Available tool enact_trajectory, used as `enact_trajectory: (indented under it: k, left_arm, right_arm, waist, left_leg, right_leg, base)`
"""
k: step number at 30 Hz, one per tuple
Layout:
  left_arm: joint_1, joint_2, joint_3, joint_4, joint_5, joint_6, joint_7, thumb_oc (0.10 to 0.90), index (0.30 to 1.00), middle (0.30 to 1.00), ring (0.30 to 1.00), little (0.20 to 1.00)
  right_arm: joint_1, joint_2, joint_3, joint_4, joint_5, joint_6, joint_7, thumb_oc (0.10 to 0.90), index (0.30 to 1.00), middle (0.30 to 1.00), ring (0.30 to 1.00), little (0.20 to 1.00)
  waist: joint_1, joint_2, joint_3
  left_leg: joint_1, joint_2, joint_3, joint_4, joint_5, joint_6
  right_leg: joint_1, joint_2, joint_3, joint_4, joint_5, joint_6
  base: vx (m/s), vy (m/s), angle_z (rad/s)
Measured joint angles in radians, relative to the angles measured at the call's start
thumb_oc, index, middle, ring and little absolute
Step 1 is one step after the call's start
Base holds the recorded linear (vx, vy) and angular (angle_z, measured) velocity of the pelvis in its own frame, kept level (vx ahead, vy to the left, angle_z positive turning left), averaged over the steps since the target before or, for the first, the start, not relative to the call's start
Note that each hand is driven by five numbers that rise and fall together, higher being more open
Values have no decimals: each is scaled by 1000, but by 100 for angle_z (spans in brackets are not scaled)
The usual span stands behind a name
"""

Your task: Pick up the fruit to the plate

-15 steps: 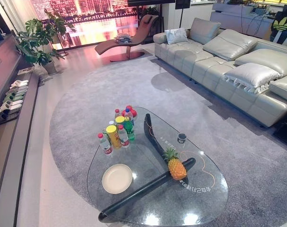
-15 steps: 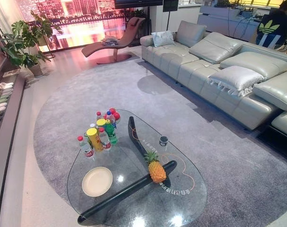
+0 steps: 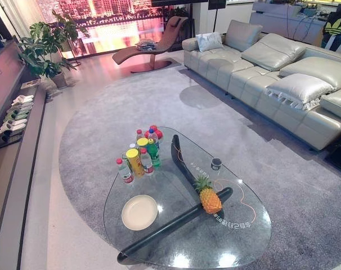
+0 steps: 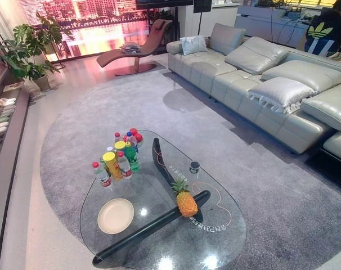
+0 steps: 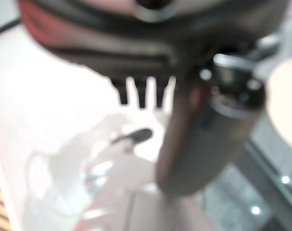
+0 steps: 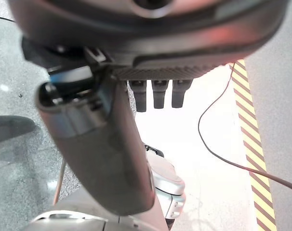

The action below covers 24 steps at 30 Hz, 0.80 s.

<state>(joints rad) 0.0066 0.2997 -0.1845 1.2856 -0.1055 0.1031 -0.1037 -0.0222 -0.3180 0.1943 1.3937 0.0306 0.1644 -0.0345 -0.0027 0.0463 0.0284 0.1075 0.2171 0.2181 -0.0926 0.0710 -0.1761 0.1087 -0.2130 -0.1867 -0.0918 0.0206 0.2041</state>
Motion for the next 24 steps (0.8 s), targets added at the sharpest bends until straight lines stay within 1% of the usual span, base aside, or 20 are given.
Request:
enact_trajectory:
  k: [13, 14, 16, 17, 18, 19, 20, 21, 22, 23, 24]
  left_arm:
    - [2, 0, 3, -2, -2, 0, 2, 800, 900, 900, 900, 900]
    - [1, 0, 3, -3, -12, 1, 2, 800, 900, 900, 900, 900]
    - [0, 2, 0, -10, -37, 2, 3, 800, 900, 900, 900, 900]
    - [-7, 2, 0, -13, -57, 2, 4, 800, 900, 900, 900, 900]
    - [-9, 3, -1, -16, -67, 3, 4, 800, 900, 900, 900, 900]
    - [-32, 6, -7, -28, -88, 5, 5, 800, 900, 900, 900, 900]
    - [-49, 10, -15, -31, -101, 5, 5, 800, 900, 900, 900, 900]
    - [-76, 15, -23, -35, -120, 2, 7, 800, 900, 900, 900, 900]
    - [-103, 22, -27, -36, -135, 1, 8, 800, 900, 900, 900, 900]
    - [-115, 24, -30, -38, -142, 1, 8, 800, 900, 900, 900, 900]
    - [-142, 27, -29, -51, -159, -1, 10, 800, 900, 900, 900, 900]
  right_arm:
    - [4, 0, 0, -2, -2, 0, -7, 800, 900, 900, 900, 900]
    - [6, 0, 2, -5, -3, 1, -7, 800, 900, 900, 900, 900]
    - [9, -1, 5, -16, -3, 1, -8, 800, 900, 900, 900, 900]
    - [8, -2, 7, -28, -3, 2, -11, 800, 900, 900, 900, 900]
    - [1, -3, 7, -30, -3, 2, -12, 800, 900, 900, 900, 900]
    - [-23, -6, 9, -31, -1, 2, -12, 800, 900, 900, 900, 900]
    - [-45, -8, 8, -30, -1, 2, -12, 800, 900, 900, 900, 900]
    - [-73, -12, 8, -31, 1, 1, -13, 800, 900, 900, 900, 900]
    - [-99, -16, 8, -34, 5, 1, -14, 800, 900, 900, 900, 900]
    - [-108, -18, 8, -40, 9, 1, -15, 800, 900, 900, 900, 900]
    - [-141, -25, 8, -48, 12, 0, -19, 800, 900, 900, 900, 900]
  waist:
    - [0, -7, 2]
    - [0, -6, 10]
    - [0, -3, 16]
    - [0, -1, 21]
    - [0, 5, 34]
    - [0, 8, 76]
    - [0, 19, 98]
    - [-1, 23, 137]
    - [-3, 31, 176]
    - [-3, 31, 194]
    - [-5, 37, 237]
  left_leg:
    - [-23, 1, 0, 0, 0, 0]
    - [-25, 0, 0, 4, 3, -4]
    - [-50, 1, 0, 6, 6, -4]
    - [-85, 0, 0, 7, 13, -2]
    - [-99, -1, 0, 7, 19, -3]
    - [-130, -3, 0, 7, 29, -1]
    - [-146, -4, -2, 7, 35, 2]
    - [-183, -5, -3, 7, 44, 7]
    - [-210, -6, -3, 7, 54, 9]
    - [-225, -7, -4, 7, 59, 8]
    - [-261, -9, -4, 8, 71, 12]
  right_leg:
    - [-24, 1, 1, 0, 1, 0]
    - [-27, 1, 2, 0, 2, 0]
    - [-53, 1, 3, 0, 6, 0]
    - [-90, 1, 8, 3, 14, 0]
    - [-106, 1, 10, 4, 19, -1]
    - [-141, 1, 20, 6, 33, -2]
    - [-154, 0, 26, 5, 39, -4]
    - [-200, 0, 30, 6, 51, -6]
    - [-222, 0, 32, 6, 61, -8]
    - [-241, 0, 33, 6, 66, -8]
    - [-275, 0, 37, 6, 82, -11]
  base:
    - [9, -1, 0]
    - [-51, 27, -2]
    - [-128, 38, -3]
    - [-181, 25, -5]
    - [-204, 8, -9]
    - [-174, -3, -11]
    - [-168, -4, -12]
    - [-168, 3, -8]
    - [-156, 5, -4]
    - [-200, 1, -4]
    - [-142, -2, -3]
